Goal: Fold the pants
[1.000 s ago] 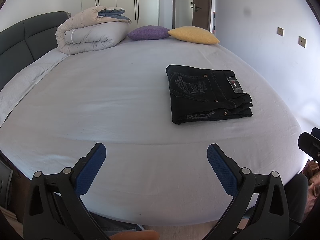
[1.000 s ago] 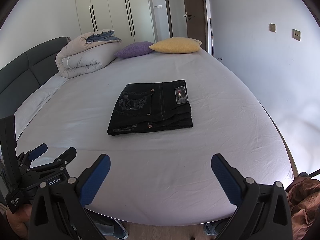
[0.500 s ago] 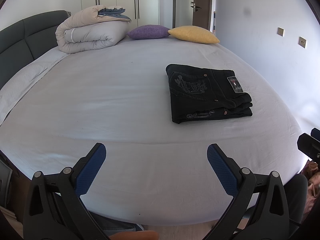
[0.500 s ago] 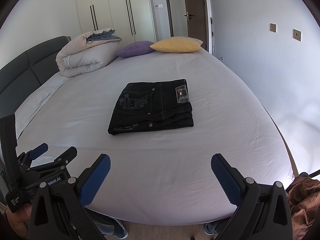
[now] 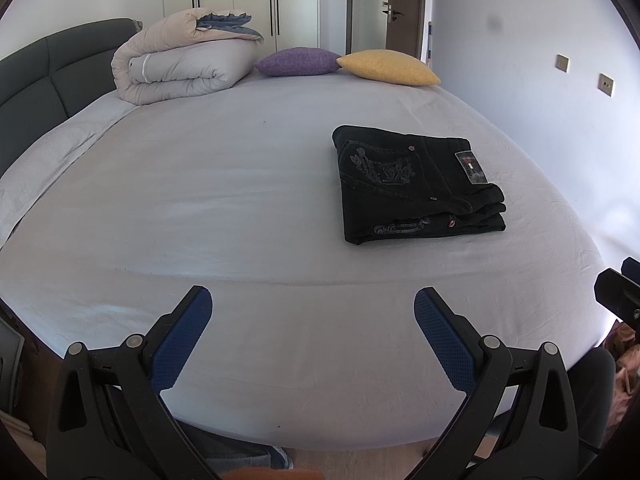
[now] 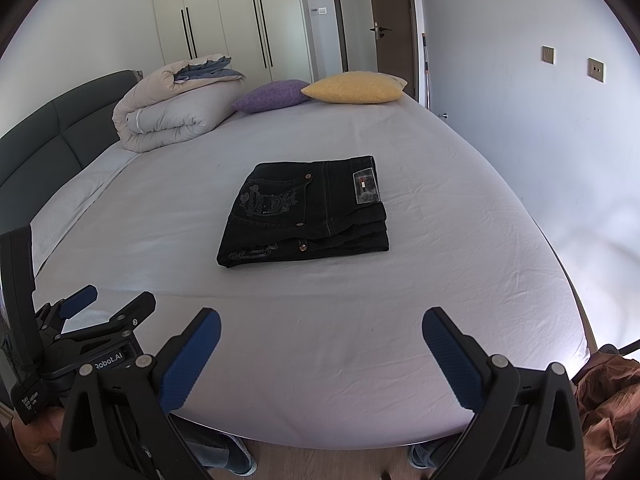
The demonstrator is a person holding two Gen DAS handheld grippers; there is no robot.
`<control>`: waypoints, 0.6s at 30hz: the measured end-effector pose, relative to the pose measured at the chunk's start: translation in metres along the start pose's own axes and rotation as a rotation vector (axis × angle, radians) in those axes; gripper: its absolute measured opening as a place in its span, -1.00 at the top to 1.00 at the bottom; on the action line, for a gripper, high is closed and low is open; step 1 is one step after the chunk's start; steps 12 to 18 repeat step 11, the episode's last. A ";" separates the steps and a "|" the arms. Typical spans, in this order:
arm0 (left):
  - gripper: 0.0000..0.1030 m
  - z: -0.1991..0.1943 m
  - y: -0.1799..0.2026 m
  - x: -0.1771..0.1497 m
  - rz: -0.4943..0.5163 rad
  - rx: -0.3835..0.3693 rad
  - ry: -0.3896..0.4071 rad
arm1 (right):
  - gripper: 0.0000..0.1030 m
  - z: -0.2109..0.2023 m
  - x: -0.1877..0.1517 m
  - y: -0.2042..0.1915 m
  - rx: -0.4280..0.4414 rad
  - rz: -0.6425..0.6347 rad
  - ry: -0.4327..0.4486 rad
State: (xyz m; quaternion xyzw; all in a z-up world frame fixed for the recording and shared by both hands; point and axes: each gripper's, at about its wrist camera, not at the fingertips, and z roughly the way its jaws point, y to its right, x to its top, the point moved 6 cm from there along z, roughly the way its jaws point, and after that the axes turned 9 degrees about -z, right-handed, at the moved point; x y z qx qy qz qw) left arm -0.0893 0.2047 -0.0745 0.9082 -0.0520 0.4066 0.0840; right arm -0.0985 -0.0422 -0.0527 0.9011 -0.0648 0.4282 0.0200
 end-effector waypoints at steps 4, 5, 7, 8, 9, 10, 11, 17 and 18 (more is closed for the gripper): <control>-1.00 0.000 0.000 -0.001 -0.004 -0.001 -0.003 | -1.00 0.000 0.000 0.000 0.000 0.001 -0.001; -1.00 0.000 -0.001 -0.002 -0.006 -0.002 -0.003 | -1.00 0.000 0.000 0.000 0.001 0.001 -0.002; -1.00 0.000 -0.001 -0.003 -0.006 -0.001 -0.003 | -1.00 0.000 0.000 0.000 0.002 0.002 -0.003; -1.00 -0.001 -0.001 -0.003 -0.004 -0.001 0.001 | -1.00 0.001 0.000 0.001 0.002 0.001 -0.002; -1.00 -0.001 -0.002 -0.004 0.000 0.002 0.009 | -1.00 0.001 0.000 0.001 0.002 0.001 -0.003; -1.00 -0.001 -0.002 -0.005 0.001 0.005 0.010 | -1.00 0.001 0.000 0.001 0.002 0.001 -0.003; -1.00 -0.001 -0.002 -0.005 -0.001 0.004 0.007 | -1.00 0.002 0.000 0.001 0.004 0.001 -0.004; -1.00 -0.001 -0.002 -0.005 -0.001 0.004 0.007 | -1.00 0.002 0.000 0.001 0.004 0.001 -0.004; -1.00 -0.001 -0.002 -0.005 -0.001 0.004 0.007 | -1.00 0.002 0.000 0.001 0.004 0.001 -0.004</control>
